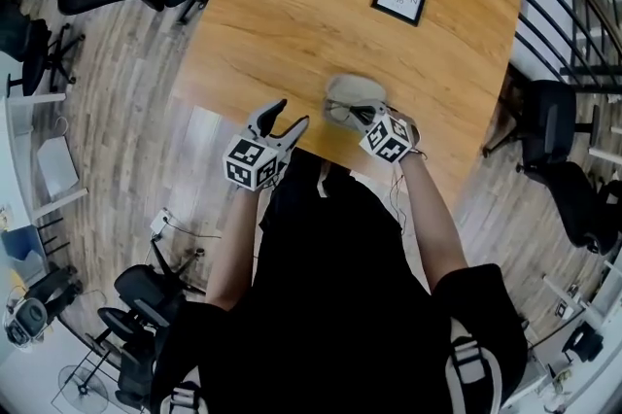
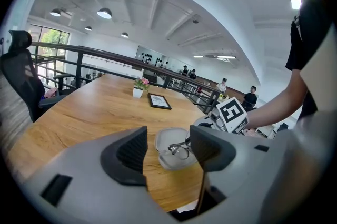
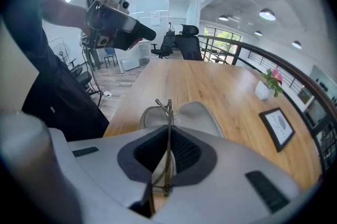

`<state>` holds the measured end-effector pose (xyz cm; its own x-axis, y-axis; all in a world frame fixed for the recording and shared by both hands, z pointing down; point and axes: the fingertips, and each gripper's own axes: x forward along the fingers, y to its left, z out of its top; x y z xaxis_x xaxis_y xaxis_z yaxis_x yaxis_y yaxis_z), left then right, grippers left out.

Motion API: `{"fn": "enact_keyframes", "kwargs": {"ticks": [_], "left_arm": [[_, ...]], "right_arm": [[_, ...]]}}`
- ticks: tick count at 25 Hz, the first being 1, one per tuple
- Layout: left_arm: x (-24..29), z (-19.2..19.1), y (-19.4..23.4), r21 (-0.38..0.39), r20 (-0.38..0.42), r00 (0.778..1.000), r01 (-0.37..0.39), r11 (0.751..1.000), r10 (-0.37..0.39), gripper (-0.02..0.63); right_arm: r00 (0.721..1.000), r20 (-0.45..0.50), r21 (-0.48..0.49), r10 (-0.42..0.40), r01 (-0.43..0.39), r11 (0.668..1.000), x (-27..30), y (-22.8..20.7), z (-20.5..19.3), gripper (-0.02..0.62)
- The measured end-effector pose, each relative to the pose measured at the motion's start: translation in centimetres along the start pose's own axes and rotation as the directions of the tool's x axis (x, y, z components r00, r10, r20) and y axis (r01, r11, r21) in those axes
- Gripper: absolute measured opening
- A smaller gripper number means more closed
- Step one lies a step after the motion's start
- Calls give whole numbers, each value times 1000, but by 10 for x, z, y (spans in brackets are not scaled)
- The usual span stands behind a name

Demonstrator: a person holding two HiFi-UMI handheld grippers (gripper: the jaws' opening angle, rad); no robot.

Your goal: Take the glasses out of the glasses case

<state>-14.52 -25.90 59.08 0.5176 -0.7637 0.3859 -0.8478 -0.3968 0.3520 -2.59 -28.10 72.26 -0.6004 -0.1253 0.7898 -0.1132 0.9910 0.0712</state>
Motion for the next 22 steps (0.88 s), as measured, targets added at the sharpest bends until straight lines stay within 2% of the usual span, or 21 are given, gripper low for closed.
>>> {"fn": "enact_keyframes", "kwargs": {"ticks": [10, 17, 22], "left_arm": [[-19, 9, -28, 34, 44, 999, -29, 999, 27, 256], [-27, 27, -51, 97, 75, 997, -40, 994, 33, 256], [-41, 26, -51, 93, 101, 993, -76, 993, 66, 256]], "right_arm": [[995, 63, 13, -80, 79, 997, -41, -4, 9, 26], [984, 101, 27, -144, 142, 989, -71, -23, 6, 26], [977, 129, 33, -171, 168, 985, -83, -23, 5, 26]]}}
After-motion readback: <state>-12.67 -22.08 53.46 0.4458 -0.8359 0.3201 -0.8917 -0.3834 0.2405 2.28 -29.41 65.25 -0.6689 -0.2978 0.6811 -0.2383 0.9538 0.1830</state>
